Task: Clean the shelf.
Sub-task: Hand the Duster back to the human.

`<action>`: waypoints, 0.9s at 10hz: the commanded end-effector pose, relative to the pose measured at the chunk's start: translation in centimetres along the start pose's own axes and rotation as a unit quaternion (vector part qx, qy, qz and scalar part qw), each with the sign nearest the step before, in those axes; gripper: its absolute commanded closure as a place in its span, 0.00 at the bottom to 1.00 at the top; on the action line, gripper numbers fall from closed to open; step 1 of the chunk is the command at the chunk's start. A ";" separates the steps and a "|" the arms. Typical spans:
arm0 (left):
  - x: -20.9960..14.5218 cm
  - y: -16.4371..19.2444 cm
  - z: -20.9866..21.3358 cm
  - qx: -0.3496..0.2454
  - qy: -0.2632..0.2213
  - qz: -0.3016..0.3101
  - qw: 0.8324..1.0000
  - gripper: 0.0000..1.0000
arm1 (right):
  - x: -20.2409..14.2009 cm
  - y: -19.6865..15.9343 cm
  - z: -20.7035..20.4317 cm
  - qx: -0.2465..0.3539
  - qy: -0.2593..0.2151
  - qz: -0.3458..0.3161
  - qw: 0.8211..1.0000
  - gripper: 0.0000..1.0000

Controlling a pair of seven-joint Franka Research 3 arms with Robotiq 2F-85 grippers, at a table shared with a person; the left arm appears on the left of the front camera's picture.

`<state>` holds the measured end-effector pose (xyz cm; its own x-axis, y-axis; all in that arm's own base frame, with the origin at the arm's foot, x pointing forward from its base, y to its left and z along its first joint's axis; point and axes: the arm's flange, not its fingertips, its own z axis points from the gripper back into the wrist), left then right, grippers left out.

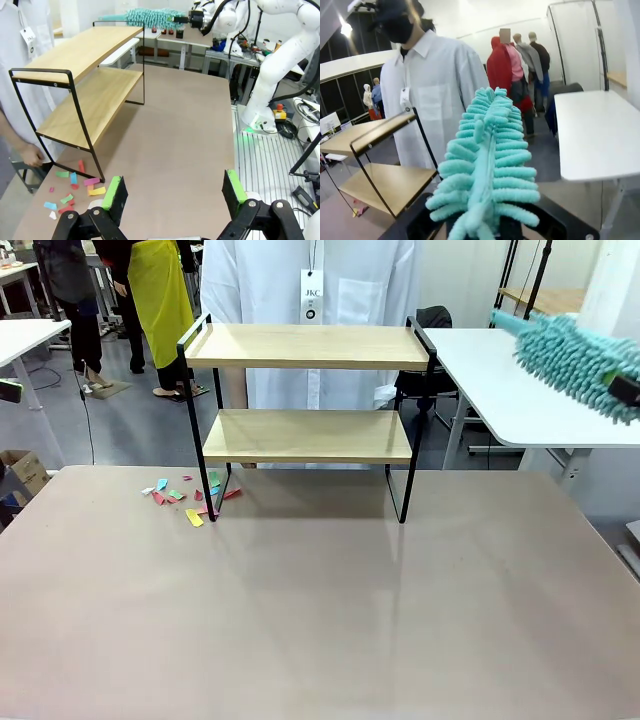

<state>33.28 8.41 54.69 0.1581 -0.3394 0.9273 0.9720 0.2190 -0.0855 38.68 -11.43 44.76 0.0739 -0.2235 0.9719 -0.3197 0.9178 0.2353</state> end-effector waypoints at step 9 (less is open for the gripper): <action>0.2 0.0 0.0 0.000 -0.017 -0.011 1.000 0.00 | -5.6 -1.6 -1.4 -0.015 0.036 -0.044 0.998 0.84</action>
<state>33.28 8.41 54.68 0.1581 -0.3394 0.9273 0.9720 0.2188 -0.0856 40.21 -11.11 38.28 0.1622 -0.2762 0.9473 -0.2734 0.9098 0.3122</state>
